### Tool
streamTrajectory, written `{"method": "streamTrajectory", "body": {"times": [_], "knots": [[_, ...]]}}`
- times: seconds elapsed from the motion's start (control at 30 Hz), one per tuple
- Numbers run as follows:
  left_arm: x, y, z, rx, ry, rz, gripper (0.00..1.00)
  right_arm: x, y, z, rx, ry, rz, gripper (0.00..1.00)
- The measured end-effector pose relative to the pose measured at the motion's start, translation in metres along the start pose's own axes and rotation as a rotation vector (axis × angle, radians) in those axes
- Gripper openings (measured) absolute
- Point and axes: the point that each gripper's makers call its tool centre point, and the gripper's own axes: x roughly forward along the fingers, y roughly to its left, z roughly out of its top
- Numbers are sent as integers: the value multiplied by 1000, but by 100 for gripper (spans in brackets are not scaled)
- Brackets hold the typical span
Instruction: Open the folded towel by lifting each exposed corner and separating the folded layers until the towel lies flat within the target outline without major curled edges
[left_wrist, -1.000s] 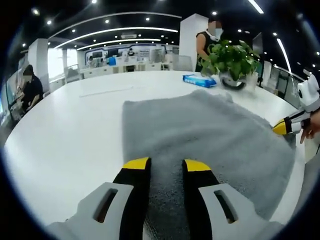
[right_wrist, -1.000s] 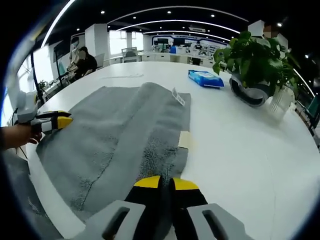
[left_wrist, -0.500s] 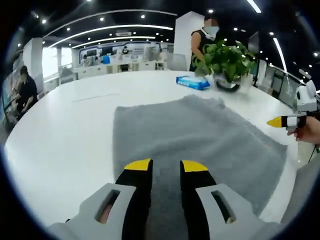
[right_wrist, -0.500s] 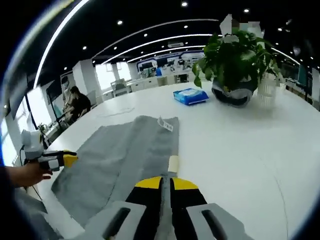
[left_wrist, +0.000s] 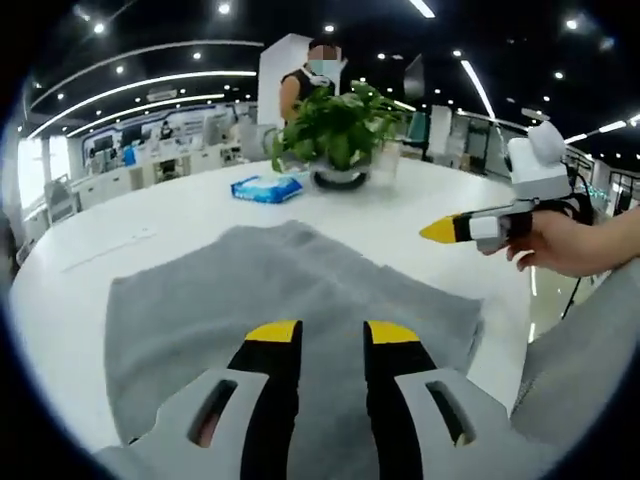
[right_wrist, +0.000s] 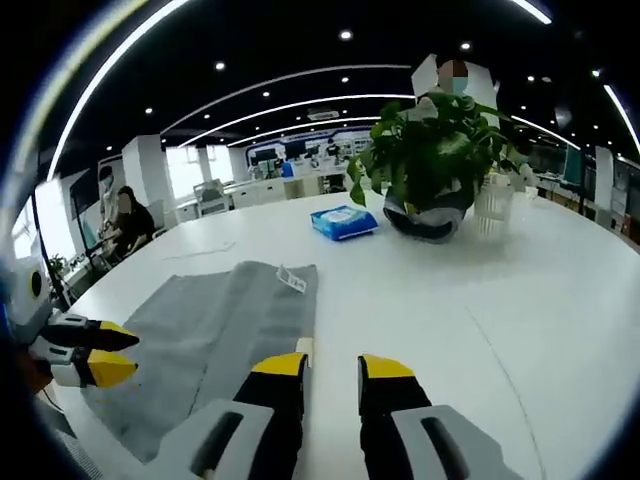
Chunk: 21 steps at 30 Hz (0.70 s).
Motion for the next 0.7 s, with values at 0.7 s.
{"method": "streamTrajectory", "body": {"times": [0.7], "knots": [[53, -138, -25, 127, 148, -334, 27, -6, -30, 3, 6, -7, -116, 11]]}}
